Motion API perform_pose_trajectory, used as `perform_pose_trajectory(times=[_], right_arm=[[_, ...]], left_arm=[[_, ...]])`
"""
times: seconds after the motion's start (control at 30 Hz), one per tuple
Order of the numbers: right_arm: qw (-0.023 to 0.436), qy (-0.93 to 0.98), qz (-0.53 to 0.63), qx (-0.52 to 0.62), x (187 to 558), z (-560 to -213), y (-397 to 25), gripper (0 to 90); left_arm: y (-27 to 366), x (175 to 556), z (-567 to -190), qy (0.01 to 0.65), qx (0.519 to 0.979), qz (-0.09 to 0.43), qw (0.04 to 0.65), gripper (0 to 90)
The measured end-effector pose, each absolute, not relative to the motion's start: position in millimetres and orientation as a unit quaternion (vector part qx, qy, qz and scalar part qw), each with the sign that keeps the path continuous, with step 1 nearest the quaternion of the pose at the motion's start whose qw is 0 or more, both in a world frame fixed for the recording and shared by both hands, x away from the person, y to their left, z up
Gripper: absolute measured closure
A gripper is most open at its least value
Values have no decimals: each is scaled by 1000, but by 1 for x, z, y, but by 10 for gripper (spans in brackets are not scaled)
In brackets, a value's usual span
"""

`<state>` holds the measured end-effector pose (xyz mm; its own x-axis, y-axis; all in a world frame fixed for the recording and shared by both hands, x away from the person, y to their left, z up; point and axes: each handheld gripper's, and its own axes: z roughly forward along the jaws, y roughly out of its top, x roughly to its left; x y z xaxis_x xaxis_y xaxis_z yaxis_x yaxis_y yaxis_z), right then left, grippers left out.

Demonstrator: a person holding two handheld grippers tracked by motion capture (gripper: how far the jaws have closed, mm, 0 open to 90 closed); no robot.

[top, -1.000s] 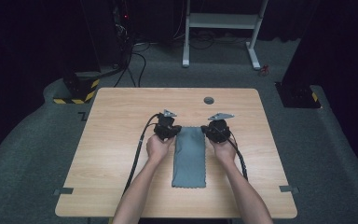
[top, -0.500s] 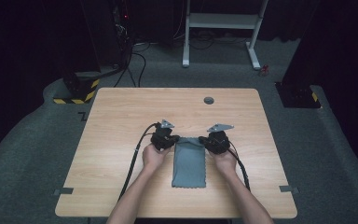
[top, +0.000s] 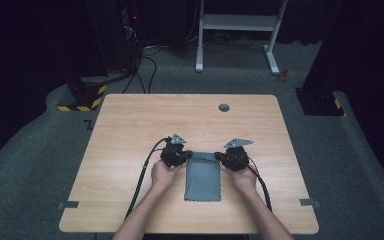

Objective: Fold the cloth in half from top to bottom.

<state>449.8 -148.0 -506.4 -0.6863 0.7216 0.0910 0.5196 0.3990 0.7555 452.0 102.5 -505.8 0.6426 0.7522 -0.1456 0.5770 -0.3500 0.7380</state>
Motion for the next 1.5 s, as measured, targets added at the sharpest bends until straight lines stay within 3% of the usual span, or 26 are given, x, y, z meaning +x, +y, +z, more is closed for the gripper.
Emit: perform_pose_trajectory(times=[1.5], right_arm=[[102,828,429,345,414,-505,-159,896]], left_arm=[[108,413,-507,392,809,106,425,891]])
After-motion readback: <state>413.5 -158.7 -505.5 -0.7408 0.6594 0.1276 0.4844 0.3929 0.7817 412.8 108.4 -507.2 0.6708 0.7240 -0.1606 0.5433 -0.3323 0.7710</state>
